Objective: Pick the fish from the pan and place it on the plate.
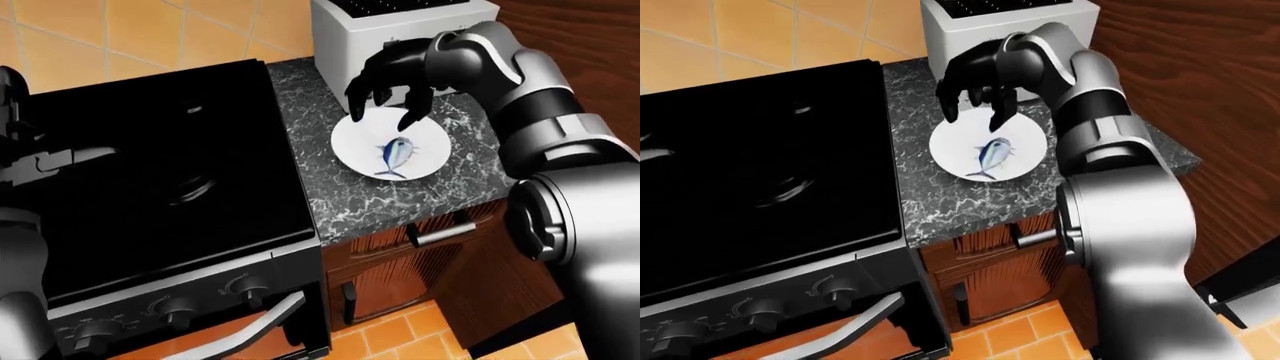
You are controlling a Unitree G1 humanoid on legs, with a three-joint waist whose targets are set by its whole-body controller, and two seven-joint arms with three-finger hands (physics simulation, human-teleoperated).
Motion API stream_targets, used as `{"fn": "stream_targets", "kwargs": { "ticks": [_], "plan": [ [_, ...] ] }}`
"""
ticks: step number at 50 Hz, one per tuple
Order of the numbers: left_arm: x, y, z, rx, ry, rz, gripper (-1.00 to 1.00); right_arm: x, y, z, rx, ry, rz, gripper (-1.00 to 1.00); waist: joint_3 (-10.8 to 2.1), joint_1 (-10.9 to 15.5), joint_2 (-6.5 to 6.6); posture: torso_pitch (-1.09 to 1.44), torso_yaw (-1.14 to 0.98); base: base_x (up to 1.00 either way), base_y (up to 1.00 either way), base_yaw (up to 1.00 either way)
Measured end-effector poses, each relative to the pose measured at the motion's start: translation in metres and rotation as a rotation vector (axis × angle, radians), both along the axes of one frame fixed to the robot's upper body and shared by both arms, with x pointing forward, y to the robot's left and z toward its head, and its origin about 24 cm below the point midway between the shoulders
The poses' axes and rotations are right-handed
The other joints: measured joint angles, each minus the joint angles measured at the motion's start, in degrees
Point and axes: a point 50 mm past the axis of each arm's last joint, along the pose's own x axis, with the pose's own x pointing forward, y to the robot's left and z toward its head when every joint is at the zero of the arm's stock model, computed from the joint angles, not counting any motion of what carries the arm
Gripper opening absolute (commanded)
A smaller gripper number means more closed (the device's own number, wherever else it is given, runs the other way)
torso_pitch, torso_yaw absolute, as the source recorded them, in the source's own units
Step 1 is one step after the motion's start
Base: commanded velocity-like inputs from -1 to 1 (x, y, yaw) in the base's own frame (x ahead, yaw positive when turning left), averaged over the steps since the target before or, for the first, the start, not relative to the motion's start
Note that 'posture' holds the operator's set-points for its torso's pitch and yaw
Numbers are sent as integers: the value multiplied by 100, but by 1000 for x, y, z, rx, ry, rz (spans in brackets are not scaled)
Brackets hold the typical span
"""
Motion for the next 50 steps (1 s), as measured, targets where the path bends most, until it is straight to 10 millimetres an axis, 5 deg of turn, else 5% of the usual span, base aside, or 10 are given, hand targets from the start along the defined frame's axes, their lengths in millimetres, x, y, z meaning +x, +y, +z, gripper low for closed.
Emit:
{"fn": "stream_targets", "kwargs": {
  "ticks": [19, 24, 30, 50],
  "plan": [
    [0, 0, 2, -2, -5, 2, 100, -7, 4, 30, 0, -30, 17, 16, 5, -10, 8, 0, 0, 0, 0, 0],
    [0, 0, 2, -2, -3, 1, 100, -9, 4, 36, 12, -21, 20, 40, 9, -14, 5, 0, 0, 0, 0, 0],
    [0, 0, 2, -1, -3, 1, 100, -12, 2, 43, 23, -11, 26, 98, 18, -20, 4, 0, 0, 0, 0, 0],
    [0, 0, 3, -2, -5, 0, 100, -24, 3, 63, 68, 20, 102, 100, 31, -45, 12, 0, 0, 0, 0, 0]
  ]
}}
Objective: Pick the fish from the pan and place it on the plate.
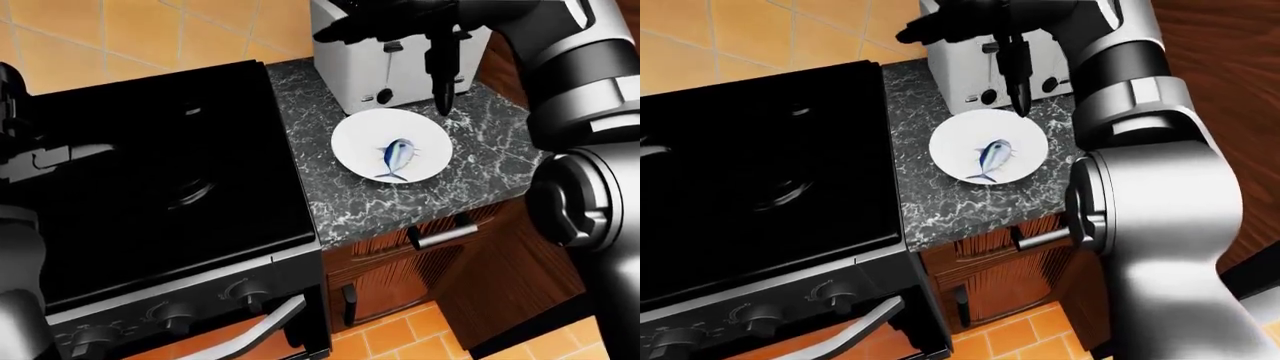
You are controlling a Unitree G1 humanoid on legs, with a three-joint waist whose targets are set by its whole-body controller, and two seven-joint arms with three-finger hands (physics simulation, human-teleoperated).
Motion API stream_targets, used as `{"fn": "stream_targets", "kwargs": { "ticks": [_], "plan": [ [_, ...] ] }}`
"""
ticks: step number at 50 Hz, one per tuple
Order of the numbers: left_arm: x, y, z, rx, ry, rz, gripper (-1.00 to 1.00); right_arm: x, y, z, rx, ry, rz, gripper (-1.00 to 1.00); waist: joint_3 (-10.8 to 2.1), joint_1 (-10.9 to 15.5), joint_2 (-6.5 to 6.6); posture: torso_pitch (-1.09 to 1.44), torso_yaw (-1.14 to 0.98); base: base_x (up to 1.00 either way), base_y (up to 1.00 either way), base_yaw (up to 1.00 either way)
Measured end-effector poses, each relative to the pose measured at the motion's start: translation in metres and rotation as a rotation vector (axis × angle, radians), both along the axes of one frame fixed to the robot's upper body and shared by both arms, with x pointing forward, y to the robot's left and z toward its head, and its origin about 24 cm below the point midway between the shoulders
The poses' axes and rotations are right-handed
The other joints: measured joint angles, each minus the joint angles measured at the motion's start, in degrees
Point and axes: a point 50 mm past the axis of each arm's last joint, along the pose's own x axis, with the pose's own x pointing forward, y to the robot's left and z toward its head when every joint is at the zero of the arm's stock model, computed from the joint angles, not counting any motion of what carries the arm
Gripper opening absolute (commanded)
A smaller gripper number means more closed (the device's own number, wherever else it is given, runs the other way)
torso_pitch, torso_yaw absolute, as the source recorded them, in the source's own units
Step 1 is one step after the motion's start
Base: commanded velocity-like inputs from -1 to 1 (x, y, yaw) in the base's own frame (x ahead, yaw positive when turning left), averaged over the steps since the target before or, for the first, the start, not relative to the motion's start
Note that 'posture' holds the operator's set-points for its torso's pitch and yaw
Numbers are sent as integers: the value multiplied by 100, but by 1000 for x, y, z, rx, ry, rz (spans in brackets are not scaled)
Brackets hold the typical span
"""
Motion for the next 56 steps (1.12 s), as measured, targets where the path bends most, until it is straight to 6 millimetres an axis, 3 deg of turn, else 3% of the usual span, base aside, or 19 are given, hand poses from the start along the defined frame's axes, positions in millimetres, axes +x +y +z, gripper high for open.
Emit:
{"fn": "stream_targets", "kwargs": {
  "ticks": [17, 56],
  "plan": [
    [0, 0, 0, 0, 0, 0, 100, -11, 0, 11, 4, -29, 88, 100, 12, -12, 7, 0, 0, 0, 0, 0],
    [-1, 0, 1, 2, -1, 1, 100, -23, -52, 14, 73, -30, -6, 100, 8, 9, -43, 0, 0, 0, 0, 0]
  ]
}}
